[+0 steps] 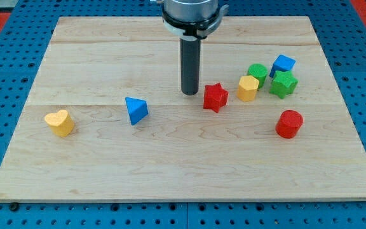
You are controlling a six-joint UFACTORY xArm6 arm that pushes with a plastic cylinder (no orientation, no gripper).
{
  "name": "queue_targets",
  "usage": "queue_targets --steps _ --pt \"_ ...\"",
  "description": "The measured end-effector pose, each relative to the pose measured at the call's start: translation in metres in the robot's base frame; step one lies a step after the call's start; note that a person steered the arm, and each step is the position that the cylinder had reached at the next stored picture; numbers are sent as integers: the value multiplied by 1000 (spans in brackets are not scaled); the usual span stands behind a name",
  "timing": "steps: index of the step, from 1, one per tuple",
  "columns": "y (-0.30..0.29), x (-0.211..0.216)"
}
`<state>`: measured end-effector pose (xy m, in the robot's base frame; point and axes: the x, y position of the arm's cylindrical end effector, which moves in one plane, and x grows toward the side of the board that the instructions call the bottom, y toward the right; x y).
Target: Place the red star parallel left of the green circle
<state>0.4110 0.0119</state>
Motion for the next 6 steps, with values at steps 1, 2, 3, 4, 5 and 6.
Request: queue_targets --steps 1,2,3,4,5,6 --pt "-24 23" --pt "4 64" --pt "43 24" --pt "61 -15" --pt "91 31" --pt "104 111"
